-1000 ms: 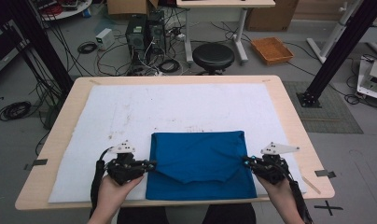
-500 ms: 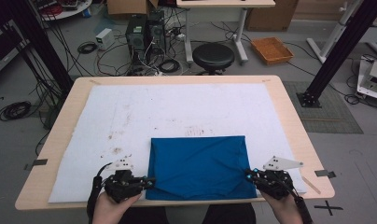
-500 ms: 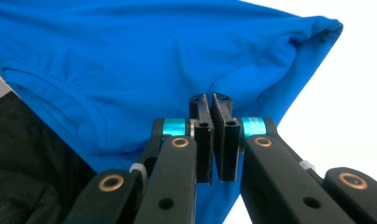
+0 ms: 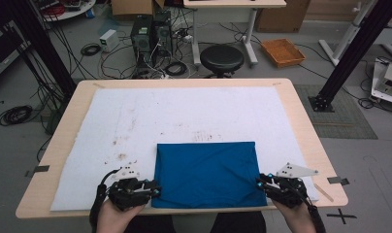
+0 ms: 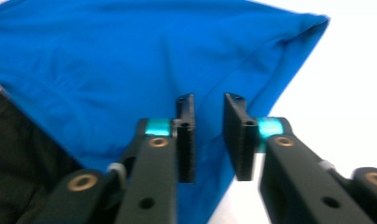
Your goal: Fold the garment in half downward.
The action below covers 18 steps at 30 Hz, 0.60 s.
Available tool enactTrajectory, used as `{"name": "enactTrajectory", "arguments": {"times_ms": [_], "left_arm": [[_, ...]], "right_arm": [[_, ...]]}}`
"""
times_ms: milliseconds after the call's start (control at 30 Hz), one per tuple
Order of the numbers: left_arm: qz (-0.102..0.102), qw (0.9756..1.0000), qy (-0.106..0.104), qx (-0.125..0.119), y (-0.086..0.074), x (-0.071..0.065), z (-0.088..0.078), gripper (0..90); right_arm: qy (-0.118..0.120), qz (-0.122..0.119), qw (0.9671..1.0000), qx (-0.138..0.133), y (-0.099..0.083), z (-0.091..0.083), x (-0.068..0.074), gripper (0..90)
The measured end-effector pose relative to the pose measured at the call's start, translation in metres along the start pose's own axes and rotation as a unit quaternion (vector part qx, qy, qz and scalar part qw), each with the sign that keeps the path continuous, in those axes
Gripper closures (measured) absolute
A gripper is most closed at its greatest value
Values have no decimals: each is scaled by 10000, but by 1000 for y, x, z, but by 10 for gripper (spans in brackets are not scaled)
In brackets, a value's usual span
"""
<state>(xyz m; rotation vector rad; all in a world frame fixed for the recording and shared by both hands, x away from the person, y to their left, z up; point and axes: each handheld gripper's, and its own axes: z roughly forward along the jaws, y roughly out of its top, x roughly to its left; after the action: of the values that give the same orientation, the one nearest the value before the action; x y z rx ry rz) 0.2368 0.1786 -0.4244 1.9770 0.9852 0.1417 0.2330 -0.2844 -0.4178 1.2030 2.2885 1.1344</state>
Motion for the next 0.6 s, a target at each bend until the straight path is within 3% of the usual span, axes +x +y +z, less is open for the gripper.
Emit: {"name": "enactTrajectory", "arguments": {"times_ms": [67, 100, 133, 233, 300, 600], "left_arm": [[34, 9995, 233, -190, 12, 9, 2, 524], [34, 9995, 233, -190, 12, 9, 2, 515], [146, 9987, 399, -290, 22, 15, 5, 512], [163, 9977, 518, -416, 32, 23, 10, 485], [159, 9954, 767, -552, 47, 36, 19, 479], [-67, 9918, 1138, -577, 66, 70, 49, 473]], "right_arm": [[-141, 83, 9998, -131, 9, 2, -10, 639], [-183, 128, 9996, -185, 13, 4, -14, 616], [-227, 171, 9993, -243, 17, 6, -18, 612], [-305, 201, 9987, -364, 27, 11, -26, 604], [-464, 288, 9976, -436, 42, 23, -39, 600], [-627, 664, 9954, -306, 66, 68, -68, 589]]}}
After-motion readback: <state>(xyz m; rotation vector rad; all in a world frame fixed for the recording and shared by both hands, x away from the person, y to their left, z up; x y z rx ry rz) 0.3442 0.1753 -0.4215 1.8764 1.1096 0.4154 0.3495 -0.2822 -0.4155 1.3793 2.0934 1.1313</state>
